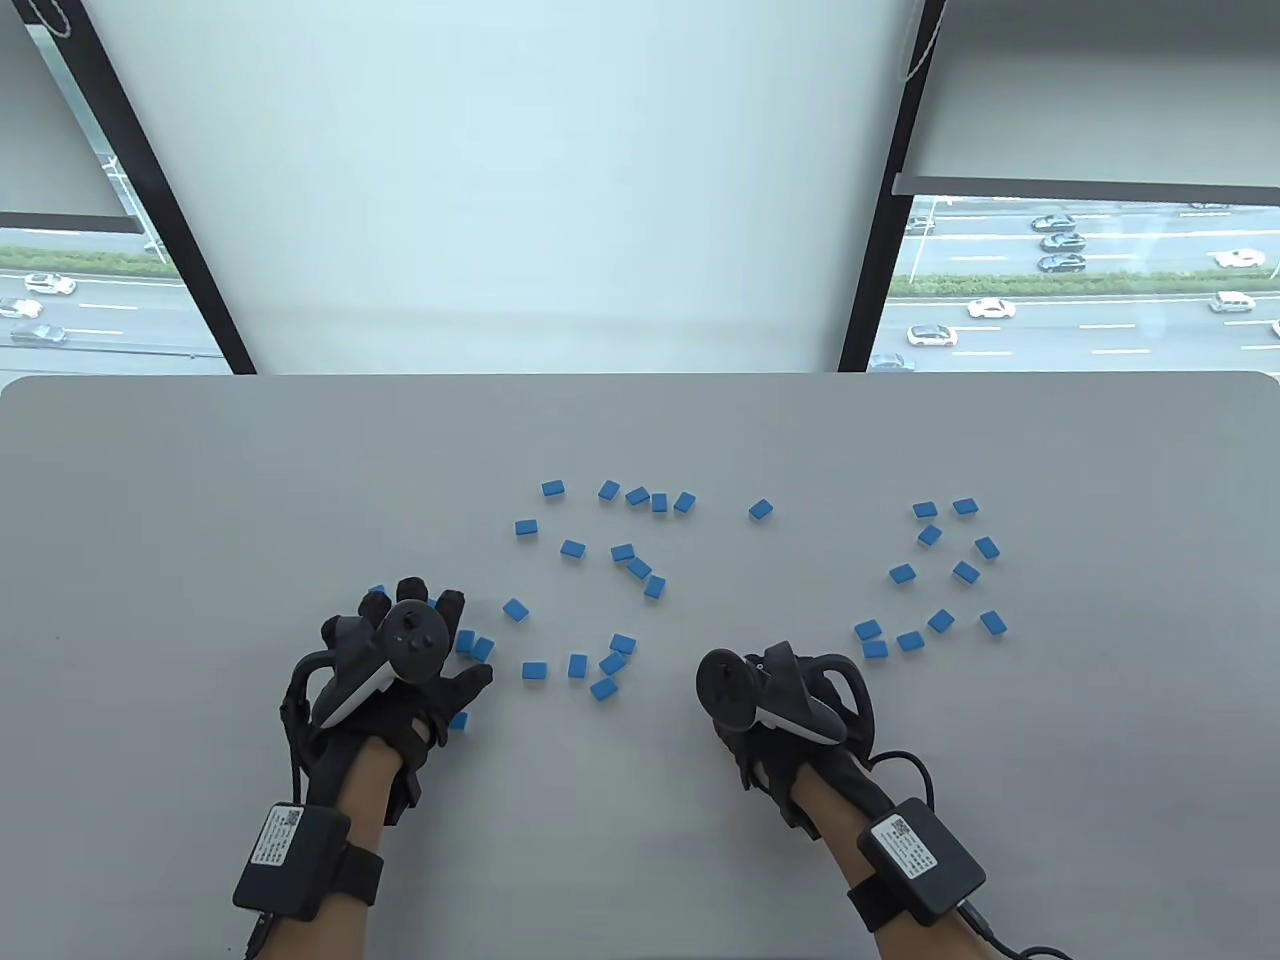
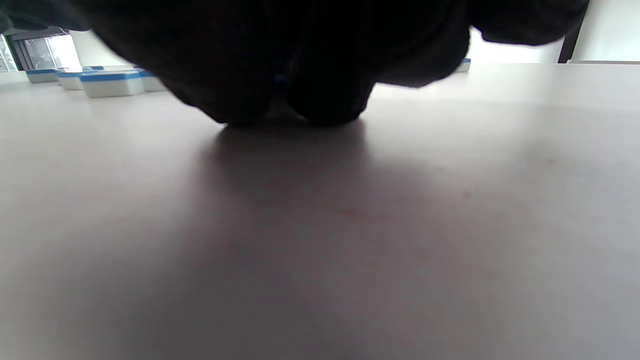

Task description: Build mahjong tile wall

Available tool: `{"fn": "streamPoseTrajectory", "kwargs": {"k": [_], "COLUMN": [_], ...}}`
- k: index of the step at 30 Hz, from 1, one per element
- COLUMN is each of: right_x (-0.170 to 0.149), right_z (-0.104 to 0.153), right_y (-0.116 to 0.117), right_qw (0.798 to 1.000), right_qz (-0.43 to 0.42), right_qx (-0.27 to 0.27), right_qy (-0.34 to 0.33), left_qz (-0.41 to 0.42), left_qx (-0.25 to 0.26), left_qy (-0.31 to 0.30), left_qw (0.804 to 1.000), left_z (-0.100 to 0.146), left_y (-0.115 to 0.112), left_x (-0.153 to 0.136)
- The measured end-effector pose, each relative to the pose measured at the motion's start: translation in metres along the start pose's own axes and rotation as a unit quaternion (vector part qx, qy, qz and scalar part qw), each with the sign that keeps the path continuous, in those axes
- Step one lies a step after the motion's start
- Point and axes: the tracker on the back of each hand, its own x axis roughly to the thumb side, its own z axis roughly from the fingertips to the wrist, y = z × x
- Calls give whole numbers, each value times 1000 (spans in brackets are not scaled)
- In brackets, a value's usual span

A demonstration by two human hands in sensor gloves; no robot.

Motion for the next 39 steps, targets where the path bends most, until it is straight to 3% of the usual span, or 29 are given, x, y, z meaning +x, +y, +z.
{"fn": "streamPoseTrajectory", "kwargs": {"k": [11, 18, 22, 27, 32, 39], "right_x": [-3, -54, -91, -118, -136, -144], "right_z": [1, 26, 41, 42, 31, 20], "right_y": [-7, -59, -72, -66, -42, -22], "right_qw": [1000, 985, 967, 957, 956, 952], "right_qz": [-30, -116, -150, -119, -60, -24], "right_qx": [-1, -110, -162, -172, -111, -88], "right_qy": [0, 64, 128, 199, 264, 292], "left_qz": [-1, 5, 4, 3, 5, 3], "left_qx": [-1, 0, -3, -2, -5, -7], "left_qy": [2, 4, 2, -1, 1, 2], "left_qw": [1000, 1000, 1000, 1000, 1000, 1000], "left_z": [0, 1, 1, 1, 1, 1], "left_y": [0, 1, 0, 0, 0, 0], "left_x": [0, -2, -1, 0, -1, -1]}}
